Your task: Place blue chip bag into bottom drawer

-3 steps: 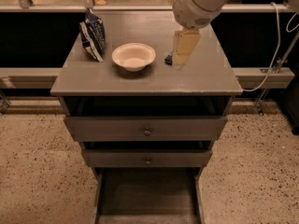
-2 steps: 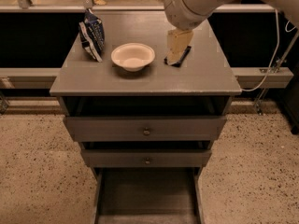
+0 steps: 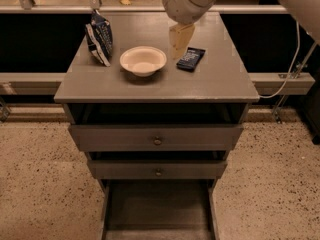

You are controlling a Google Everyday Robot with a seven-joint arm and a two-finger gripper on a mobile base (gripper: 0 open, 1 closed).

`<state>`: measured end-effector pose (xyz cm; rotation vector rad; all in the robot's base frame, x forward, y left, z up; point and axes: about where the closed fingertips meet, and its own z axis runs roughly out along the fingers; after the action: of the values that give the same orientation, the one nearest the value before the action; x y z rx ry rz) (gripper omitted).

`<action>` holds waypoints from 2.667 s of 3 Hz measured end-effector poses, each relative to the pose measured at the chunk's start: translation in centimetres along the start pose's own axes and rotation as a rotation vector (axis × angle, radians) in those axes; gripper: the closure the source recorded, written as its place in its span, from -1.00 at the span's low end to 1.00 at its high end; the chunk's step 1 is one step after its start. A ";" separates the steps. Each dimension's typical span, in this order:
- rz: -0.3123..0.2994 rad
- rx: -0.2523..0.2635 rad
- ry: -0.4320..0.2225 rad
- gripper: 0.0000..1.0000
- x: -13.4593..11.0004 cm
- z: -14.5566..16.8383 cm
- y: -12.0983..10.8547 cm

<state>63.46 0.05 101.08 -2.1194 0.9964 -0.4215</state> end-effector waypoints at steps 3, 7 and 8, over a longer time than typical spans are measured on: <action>-0.489 -0.097 -0.180 -1.00 -2.3 7.8 -6.6; -0.921 -0.110 -0.111 -1.00 0.5 14.3 -11.0; -0.994 -0.092 -0.100 -1.00 0.4 17.0 -12.1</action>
Offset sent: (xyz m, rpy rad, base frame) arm 0.1013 0.1187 0.0142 -0.4294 -0.2436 0.7712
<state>79.57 13.13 98.71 -2.5712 -0.1749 -0.7274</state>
